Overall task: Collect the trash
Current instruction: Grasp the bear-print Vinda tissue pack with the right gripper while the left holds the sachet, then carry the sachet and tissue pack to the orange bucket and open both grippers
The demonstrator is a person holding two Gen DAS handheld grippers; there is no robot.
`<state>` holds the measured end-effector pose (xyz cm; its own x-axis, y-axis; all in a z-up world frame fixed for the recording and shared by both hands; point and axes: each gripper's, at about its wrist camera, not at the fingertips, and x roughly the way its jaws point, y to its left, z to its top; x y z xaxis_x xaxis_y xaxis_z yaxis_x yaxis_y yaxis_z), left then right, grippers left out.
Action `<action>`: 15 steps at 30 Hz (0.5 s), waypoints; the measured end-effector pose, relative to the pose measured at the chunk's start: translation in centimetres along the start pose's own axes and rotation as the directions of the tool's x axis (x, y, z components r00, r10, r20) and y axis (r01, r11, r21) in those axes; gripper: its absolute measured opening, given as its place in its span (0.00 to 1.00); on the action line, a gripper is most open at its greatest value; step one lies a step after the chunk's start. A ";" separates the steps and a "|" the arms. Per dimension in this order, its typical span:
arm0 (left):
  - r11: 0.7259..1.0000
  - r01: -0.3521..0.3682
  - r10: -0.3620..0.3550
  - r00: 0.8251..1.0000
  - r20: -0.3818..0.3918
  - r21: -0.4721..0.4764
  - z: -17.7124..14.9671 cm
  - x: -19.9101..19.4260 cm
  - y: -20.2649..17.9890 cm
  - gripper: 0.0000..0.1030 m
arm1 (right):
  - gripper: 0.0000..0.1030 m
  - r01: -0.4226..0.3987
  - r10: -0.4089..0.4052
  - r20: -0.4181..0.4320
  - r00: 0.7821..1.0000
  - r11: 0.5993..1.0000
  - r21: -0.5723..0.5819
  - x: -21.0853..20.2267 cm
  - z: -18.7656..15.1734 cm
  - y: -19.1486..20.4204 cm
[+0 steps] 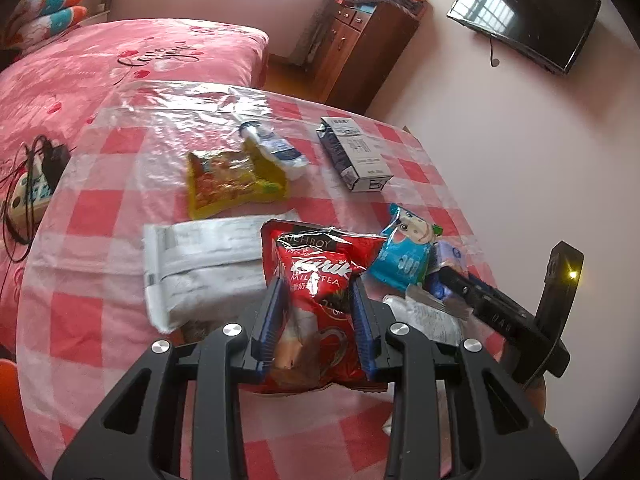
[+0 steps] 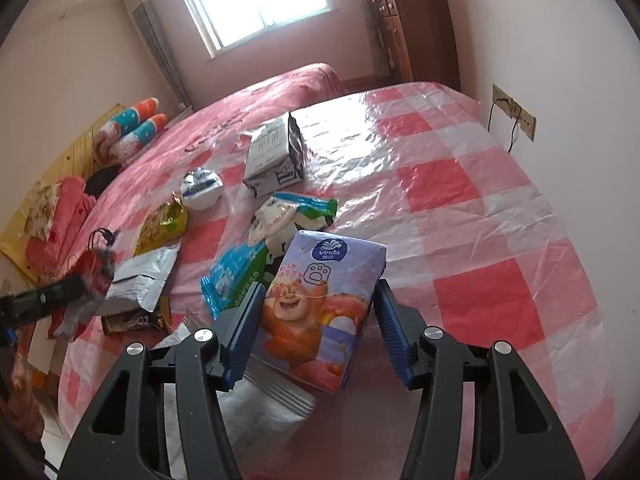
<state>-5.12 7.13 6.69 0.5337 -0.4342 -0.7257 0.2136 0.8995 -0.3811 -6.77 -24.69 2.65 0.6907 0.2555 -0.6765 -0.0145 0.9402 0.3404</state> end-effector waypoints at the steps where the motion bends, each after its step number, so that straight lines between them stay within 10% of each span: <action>1: 1.000 0.002 -0.002 1.000 0.002 -0.006 -0.2 -0.2 0.3 0.34 | 0.55 -0.005 0.005 0.014 1.000 1.000 0.000 -0.3 0.0 0.0; 15: 0.996 0.006 -0.003 0.999 0.036 -0.091 -3.6 -3.9 5.1 0.34 | 0.54 -0.136 0.133 0.097 0.986 0.990 0.024 -3.2 0.5 3.2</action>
<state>-9.08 13.20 5.49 0.5622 -0.4346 -0.7036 0.1413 0.8887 -0.4361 -8.64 -22.65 6.21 0.7496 0.3549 -0.5587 -0.0905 0.8911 0.4447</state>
